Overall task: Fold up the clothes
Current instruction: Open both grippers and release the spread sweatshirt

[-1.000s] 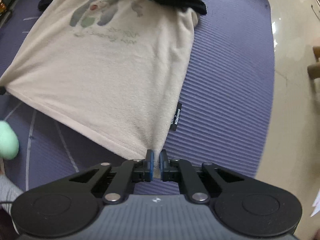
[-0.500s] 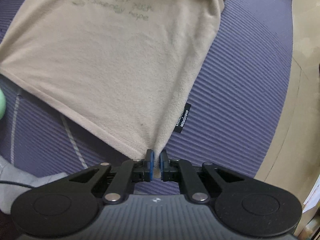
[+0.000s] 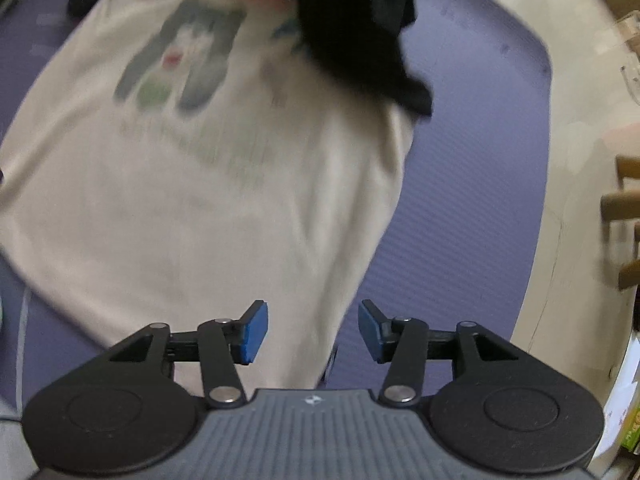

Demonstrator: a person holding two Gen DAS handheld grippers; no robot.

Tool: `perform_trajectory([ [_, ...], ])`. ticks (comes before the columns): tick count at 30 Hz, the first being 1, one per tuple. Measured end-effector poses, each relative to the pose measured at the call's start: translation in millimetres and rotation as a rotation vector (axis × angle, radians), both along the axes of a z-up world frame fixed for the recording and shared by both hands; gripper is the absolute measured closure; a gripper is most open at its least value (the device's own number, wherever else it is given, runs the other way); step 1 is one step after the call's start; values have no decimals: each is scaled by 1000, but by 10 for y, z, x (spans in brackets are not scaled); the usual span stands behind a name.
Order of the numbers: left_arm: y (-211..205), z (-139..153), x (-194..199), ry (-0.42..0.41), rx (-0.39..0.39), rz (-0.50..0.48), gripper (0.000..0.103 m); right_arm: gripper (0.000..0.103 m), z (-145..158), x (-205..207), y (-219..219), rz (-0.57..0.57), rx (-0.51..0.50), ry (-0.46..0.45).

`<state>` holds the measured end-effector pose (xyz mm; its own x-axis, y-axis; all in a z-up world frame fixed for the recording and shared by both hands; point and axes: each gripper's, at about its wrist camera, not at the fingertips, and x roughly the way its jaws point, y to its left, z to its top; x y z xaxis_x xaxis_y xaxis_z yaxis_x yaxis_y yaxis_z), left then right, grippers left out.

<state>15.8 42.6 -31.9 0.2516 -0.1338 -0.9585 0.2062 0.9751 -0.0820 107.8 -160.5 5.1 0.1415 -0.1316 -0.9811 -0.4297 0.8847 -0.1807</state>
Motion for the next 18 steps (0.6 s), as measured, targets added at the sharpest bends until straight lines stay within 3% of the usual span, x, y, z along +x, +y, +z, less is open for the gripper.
perform_trajectory([
  [5, -63, -46, 330, -45, -99, 144, 16, 53, 78, 359, 61, -29, 30, -133],
  [8, -21, -105, 455, -130, -136, 222, 16, 53, 213, 463, -10, -74, 46, -183],
  [14, 49, -169, 530, -331, -153, 230, 16, 53, 701, 819, -500, -266, 148, -292],
  [18, 83, -242, 604, -390, -153, 199, 16, 53, 586, 1290, -548, -391, 184, -288],
])
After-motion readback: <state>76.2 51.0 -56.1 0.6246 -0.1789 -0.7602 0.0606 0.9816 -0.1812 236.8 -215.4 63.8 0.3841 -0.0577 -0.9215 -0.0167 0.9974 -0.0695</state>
